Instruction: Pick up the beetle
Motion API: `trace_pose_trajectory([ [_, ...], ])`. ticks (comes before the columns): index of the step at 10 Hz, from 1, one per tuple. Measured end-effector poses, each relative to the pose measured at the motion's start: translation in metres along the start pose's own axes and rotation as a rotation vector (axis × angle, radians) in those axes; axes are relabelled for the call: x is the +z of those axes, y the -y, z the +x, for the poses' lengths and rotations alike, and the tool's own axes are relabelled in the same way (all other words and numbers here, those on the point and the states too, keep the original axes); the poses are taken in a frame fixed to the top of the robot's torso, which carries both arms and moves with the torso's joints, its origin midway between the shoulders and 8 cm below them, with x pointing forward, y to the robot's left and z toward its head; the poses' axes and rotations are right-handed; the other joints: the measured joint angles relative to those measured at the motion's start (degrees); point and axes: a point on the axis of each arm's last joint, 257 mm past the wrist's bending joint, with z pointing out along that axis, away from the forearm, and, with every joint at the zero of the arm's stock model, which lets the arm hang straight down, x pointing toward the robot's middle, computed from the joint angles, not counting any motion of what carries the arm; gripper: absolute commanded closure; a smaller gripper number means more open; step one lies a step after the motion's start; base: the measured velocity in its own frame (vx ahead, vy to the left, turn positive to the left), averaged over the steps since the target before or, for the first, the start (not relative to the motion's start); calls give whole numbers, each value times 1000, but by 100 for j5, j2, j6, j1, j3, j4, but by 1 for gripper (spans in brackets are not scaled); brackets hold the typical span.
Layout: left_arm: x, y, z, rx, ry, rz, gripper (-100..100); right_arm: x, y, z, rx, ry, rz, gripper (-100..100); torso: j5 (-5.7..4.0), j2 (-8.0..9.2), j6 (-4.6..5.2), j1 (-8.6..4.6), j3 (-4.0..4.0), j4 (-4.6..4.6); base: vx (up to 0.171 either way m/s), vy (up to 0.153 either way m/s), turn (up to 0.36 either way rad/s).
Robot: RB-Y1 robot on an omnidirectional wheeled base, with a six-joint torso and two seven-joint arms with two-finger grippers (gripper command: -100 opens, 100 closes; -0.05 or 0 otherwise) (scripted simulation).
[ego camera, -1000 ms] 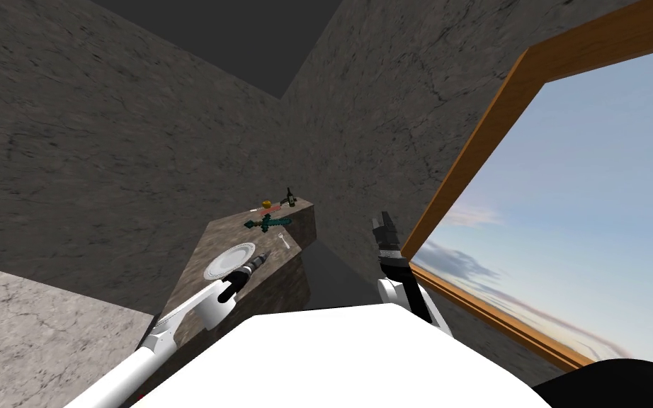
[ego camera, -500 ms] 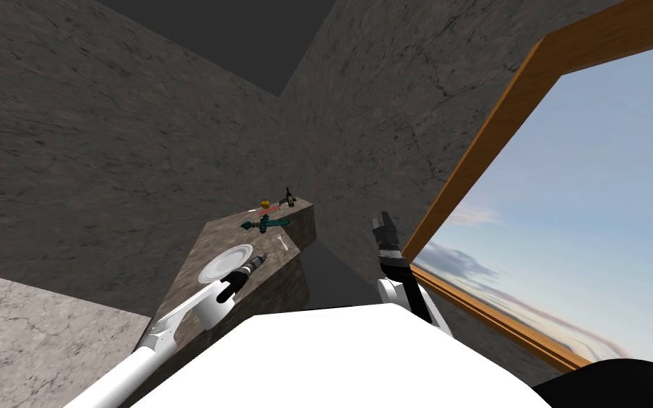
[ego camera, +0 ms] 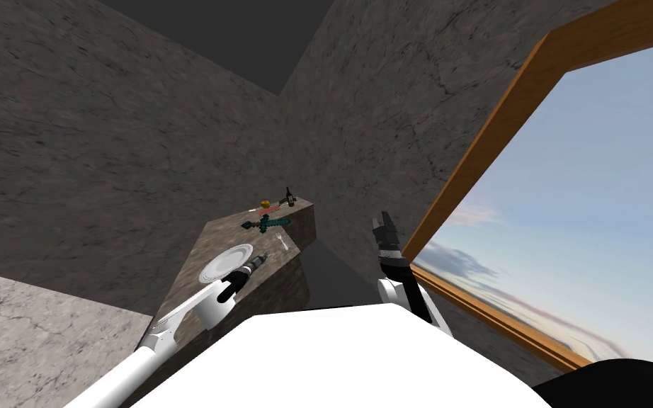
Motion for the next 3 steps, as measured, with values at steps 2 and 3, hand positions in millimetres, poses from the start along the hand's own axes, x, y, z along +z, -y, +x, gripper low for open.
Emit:
trace_pose_trajectory([
  [2,-3,8,0,2,-1,3,100,0,0,0,0,0,0,0,1,18,-3,4,11,4,-50,18,11],
  [3,-4,8,0,2,-1,1,0,0,0,0,0,0,0,0,1,7,-2,0,5,3,-6,2,2],
])
